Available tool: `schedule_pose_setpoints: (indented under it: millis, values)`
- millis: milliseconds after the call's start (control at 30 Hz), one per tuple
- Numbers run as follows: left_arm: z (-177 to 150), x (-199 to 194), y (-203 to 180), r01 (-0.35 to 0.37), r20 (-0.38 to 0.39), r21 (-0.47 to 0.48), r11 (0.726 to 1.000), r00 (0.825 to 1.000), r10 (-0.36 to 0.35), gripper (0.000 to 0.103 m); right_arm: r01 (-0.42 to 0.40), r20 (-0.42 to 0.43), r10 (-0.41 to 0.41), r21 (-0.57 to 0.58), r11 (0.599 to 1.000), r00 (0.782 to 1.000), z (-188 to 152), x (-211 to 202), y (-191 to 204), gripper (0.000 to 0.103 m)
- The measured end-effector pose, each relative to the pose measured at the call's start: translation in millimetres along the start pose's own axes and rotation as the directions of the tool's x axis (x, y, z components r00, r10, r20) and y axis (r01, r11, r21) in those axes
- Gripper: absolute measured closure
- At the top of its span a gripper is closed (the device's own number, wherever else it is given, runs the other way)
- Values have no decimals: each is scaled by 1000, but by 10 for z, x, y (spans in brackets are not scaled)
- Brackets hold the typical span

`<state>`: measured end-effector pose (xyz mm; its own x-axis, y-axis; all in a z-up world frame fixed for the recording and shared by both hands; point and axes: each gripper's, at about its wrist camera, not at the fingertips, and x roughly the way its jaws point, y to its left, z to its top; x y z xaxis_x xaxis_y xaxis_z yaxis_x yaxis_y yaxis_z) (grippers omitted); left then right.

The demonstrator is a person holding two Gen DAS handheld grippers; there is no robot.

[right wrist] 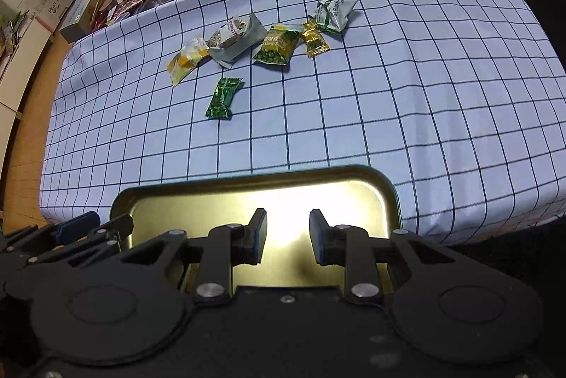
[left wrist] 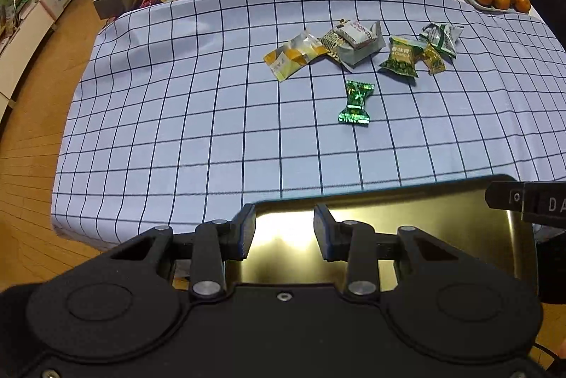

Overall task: Organize snacks
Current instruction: 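Reach the right tool to the green-and-white packet and grasp it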

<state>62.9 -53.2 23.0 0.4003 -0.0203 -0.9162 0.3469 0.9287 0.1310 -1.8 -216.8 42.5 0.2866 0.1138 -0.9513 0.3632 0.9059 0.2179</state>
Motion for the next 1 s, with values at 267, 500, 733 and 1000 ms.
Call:
schedule_pose_setpoints:
  millis: [267, 500, 733, 1000]
  values:
    - [678, 225, 85, 28, -7, -3, 1000, 1000, -28, 57, 22, 4, -22, 15, 1000, 1000, 821, 203, -6, 75]
    - [1267, 421, 227, 25, -9, -29, 999, 1000, -25, 57, 55, 9, -56, 103, 993, 998, 1644, 340, -116, 75]
    - [1703, 726, 414, 54, -30, -98, 994, 998, -57, 57, 95, -7, -96, 209, 973, 995, 2223, 576, -320, 74]
    - [1697, 991, 446, 73, -89, -117, 990, 993, -84, 57, 129, -100, -104, 293, 947, 990, 2308, 850, -610, 74]
